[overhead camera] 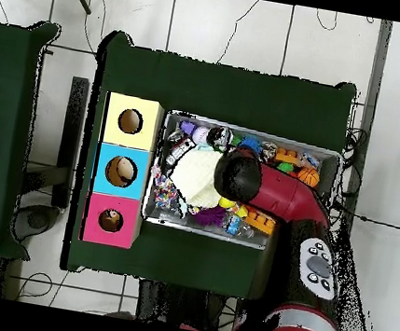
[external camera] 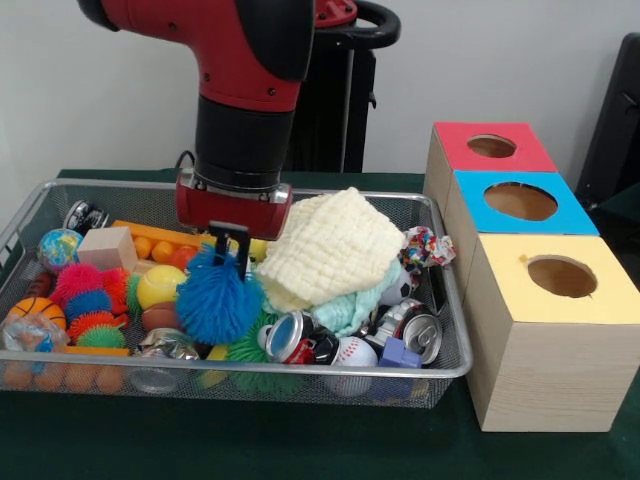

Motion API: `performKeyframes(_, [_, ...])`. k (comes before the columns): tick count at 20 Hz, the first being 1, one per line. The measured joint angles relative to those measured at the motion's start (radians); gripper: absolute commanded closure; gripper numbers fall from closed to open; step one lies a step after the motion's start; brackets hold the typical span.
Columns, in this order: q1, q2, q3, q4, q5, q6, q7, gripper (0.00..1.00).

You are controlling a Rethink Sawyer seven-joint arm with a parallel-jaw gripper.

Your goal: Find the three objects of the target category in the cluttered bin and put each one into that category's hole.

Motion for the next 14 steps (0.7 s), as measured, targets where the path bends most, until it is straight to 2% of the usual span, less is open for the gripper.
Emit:
performKeyframes(3, [0.036, -0.017, -0.024, 0.053, 0.025, -0.014, 0.011, 1.0])
performKeyframes(7, [0.047, -0.033, -0.026, 0.091, 0.037, -0.032, 0.025, 1.0])
performKeyframes(10, [0.034, -0.047, -0.026, 0.132, 0.038, -0.072, 0.035, 1.0])
performKeyframes(14, [-0.043, -0.048, -0.008, 0.164, 0.029, -0.137, 0.036, 1.0])
